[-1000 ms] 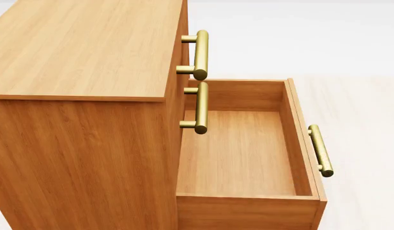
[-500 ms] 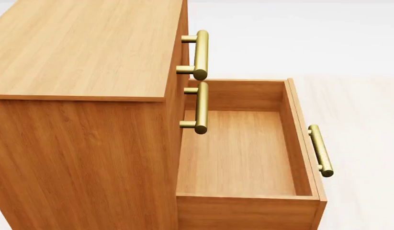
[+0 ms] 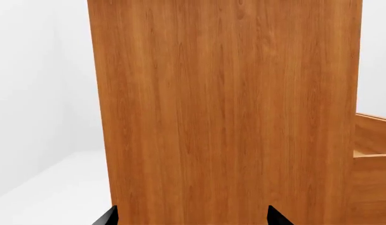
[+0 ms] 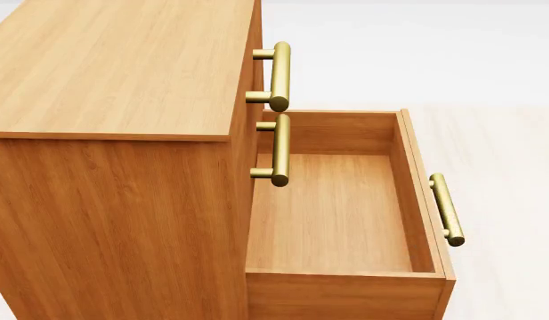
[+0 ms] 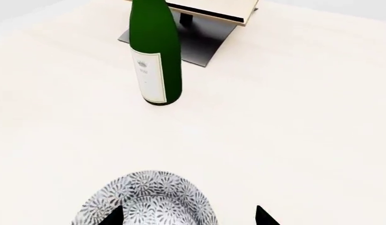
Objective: Put the bowl in the bottom drawer of the cabinet and close it.
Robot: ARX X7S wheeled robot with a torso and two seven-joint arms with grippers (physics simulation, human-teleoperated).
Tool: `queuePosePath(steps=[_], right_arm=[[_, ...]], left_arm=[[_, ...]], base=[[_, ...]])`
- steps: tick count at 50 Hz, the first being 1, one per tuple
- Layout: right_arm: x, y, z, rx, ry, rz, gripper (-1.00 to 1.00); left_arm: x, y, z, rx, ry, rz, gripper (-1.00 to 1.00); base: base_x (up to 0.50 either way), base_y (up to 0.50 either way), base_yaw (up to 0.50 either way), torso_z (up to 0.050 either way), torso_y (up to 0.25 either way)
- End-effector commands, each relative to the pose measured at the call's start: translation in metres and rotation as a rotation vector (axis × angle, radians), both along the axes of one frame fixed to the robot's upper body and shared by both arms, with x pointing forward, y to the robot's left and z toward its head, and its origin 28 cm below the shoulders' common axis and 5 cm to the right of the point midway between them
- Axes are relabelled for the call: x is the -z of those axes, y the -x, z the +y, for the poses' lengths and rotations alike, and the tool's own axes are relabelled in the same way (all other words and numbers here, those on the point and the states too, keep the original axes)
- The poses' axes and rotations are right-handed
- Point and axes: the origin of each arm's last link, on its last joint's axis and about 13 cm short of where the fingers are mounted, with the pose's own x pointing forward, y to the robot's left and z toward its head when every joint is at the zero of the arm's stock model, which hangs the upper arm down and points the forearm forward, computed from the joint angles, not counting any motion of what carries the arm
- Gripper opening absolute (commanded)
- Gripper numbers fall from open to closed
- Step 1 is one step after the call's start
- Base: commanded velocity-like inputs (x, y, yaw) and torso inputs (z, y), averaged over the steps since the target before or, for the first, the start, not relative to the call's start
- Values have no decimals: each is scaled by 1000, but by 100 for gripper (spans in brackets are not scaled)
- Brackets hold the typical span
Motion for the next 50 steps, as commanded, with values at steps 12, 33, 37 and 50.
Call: queuePosePath(steps=[12,33,37,50], right_arm=[[18,-4,-8,18,-53,40,100],[28,-4,-13,47,-76,70,100],[28,-3,-14,56,-84,74,100],[32,-6,-15,38,-115,80,100]], left_arm=[[-2,1,0,-1,2,-1,100],[0,0,0,-1,1,-1,100],[0,0,0,-2,1,-1,100],[-1,2,0,-1,1,-1,100]], base=[[0,0,0,0,0],[0,0,0,0,0],[0,0,0,0,0],[0,0,0,0,0]])
